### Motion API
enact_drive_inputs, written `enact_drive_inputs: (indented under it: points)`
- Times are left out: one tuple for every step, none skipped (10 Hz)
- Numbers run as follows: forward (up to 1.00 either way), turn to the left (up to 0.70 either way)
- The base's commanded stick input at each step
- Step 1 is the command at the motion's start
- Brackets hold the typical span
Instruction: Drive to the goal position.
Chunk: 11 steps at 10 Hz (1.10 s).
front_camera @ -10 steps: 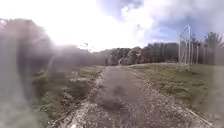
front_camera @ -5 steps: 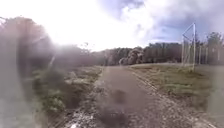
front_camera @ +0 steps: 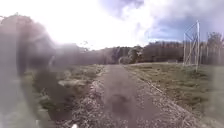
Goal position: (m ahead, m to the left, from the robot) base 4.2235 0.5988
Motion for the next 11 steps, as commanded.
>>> enact_drive_inputs:
  points:
    - [0.7,0.0]
    - [0.7,0.0]
    - [0.7,0.0]
    - [0.7,0.0]
    - [0.7,0.0]
    - [0.7,0.0]
    - [0.7,0.0]
    - [0.7,0.0]
    - [0.7,0.0]
    - [0.7,0.0]
    - [0.7,0.0]
